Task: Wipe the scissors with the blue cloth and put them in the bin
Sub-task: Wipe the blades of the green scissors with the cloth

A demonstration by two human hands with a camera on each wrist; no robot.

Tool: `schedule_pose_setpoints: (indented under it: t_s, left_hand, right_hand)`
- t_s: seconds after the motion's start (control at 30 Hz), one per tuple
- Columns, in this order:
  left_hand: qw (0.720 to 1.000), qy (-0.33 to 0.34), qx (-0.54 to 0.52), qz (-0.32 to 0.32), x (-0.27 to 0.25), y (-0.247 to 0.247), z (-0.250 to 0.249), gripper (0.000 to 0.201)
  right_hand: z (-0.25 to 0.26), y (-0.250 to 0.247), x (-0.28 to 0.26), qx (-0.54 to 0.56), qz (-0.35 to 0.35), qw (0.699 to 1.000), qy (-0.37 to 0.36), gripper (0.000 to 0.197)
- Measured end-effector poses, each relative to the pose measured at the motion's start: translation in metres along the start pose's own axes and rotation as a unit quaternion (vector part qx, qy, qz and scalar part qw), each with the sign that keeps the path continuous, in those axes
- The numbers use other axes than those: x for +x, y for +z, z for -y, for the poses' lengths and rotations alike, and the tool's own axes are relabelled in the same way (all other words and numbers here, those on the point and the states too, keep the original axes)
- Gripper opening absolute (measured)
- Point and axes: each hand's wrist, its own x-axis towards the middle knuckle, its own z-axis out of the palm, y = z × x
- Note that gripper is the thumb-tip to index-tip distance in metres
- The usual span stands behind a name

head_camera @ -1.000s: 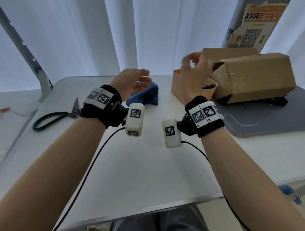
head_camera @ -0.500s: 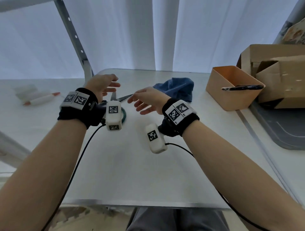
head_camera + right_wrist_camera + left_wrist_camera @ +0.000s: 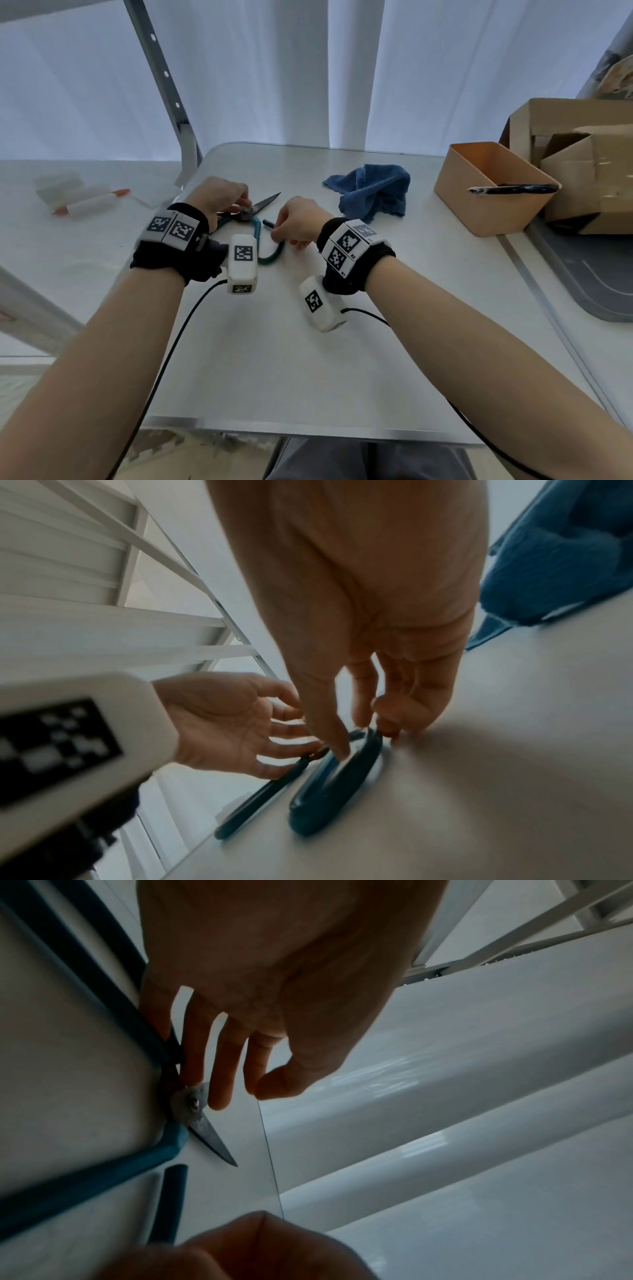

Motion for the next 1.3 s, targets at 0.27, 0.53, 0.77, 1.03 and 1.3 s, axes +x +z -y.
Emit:
schedule_pose_setpoints:
  t_s: [0.27,0.53,0.77,1.03,1.3]
  left_hand:
    - [0.998,-0.02,-0.026,0.048,-0.007,0.013,-0.005,0.008]
    - [0.994,0.032,-0.08,0.063,-0.011,0.03,-0.017,0.011]
    - [0.983,0.096,-0.129,0.085,-0.01,0.041,-0.041,0.015]
    - [0.98,0.149,-0.084,0.1,-0.004,0.068,-0.078,0.024]
    - [0.961,0.186,-0.058,0.196,0.007,0.109,-0.074,0.029]
  right_hand:
    - [-0.017,-0.002,0.004,-0.008,-0.054,0.998,0.025,0.028]
    - [-0.021,-0.022,-0.018,0.442,0.021,0.894,0.074,0.023]
    - [-0.034,-0.056,-0.039,0.484,-0.047,0.874,-0.02,0.025]
    - [-0.078,-0.091,-0.048,0.549,-0.177,0.816,-0.036,0.017]
    - [-0.111,-0.101,-0.046,0.614,-0.211,0.759,-0.052,0.026]
